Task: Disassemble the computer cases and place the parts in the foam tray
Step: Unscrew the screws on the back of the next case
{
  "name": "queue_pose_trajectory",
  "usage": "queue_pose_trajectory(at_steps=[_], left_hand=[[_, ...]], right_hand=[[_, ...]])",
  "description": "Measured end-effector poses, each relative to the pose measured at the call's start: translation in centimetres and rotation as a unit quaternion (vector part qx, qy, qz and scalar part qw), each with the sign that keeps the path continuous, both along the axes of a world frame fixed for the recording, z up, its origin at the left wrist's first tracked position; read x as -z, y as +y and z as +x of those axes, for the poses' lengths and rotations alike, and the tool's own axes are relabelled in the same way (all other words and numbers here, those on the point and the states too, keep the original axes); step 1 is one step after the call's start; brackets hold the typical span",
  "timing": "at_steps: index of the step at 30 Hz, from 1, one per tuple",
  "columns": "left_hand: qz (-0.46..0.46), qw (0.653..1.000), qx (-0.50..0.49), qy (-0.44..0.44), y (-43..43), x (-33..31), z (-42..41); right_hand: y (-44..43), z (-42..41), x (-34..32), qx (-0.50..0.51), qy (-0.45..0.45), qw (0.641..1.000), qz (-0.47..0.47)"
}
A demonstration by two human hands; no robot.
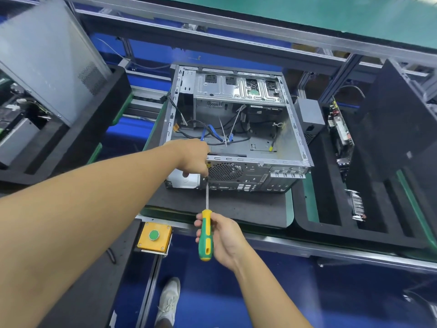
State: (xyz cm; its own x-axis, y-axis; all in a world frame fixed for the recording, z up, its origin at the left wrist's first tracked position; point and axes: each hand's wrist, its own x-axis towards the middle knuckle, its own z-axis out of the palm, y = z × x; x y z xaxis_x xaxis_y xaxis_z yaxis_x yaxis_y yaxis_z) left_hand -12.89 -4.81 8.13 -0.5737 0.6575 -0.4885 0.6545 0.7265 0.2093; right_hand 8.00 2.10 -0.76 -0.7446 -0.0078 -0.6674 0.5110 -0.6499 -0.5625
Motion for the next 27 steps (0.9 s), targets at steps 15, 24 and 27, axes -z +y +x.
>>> queue_pose_trajectory(at_steps=[15, 24, 27], left_hand=[[-0.005, 1.0, 0.01, 0.013, 0.03, -0.08, -0.06], [-0.007, 1.0, 0.006, 0.009, 0.07, -0.05, 0.02], [-0.007, 1.0, -0.001, 0.004, -0.02, -0.12, 0.05]], right_hand=[[-0.04, -0.15, -0.02, 0.001, 0.017, 1.0, -0.004], [0.0, -0.17, 0.74, 0.03, 0.004, 0.999, 0.036], [-0.01, -0.36, 0.49, 0.025, -0.002, 0.999, -0.025]])
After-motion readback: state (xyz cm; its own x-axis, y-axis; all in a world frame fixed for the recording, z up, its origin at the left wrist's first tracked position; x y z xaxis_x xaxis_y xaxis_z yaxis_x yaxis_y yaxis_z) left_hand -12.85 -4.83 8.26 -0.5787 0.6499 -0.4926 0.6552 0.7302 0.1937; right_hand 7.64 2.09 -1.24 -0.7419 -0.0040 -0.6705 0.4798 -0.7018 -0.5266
